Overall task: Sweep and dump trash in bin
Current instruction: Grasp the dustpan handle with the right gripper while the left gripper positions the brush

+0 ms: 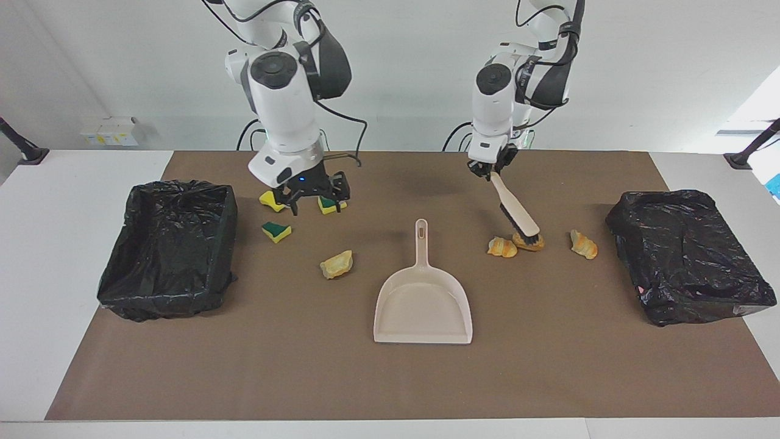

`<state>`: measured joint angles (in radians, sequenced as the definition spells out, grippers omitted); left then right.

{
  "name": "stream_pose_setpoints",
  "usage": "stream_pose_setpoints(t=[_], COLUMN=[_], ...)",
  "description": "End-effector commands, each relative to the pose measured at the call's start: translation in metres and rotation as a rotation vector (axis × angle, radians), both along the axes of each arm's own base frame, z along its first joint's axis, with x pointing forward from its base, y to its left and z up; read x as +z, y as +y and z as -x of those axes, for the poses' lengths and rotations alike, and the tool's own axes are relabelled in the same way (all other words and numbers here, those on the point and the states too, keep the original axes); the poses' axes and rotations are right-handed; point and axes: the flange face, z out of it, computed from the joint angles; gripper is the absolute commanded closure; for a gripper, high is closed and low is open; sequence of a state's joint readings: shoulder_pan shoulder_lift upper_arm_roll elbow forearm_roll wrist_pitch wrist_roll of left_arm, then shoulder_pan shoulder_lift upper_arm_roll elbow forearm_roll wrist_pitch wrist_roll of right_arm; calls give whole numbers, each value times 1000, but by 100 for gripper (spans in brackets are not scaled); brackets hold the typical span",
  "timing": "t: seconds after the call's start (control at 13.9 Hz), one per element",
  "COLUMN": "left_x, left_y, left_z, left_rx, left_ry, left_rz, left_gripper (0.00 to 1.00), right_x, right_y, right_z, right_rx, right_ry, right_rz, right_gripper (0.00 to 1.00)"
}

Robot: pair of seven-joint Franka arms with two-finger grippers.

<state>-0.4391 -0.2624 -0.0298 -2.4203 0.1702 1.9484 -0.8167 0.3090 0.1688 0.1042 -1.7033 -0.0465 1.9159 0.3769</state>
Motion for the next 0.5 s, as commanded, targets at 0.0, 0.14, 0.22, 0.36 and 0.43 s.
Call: stream_pose_setpoints(t=[0.0,0.14,0.22,0.36,0.43], left_x=[-1,-2,-5,-8,-9], left_y=[57,98,116,149,166], left_z=[-25,-39,-45,-48,-48], left_rx=[-8,-16,-10,-48,-92], left_ry=[18,14,19,55,81], left_rz=[-50,-61,-59,-43,-31], left_gripper=[100,100,100,100,100], right_x=[-15,-25,-42,-69,-85], right_y=[56,87,101,133,157], right_z=[6,-4,-5,-7,2], right_rx=[62,1,-31,-24,-20], right_ry=[-75,-120,-123,-156,-156], right_rz=[94,47,38,-19,-37], right_gripper=[0,0,0,0,0])
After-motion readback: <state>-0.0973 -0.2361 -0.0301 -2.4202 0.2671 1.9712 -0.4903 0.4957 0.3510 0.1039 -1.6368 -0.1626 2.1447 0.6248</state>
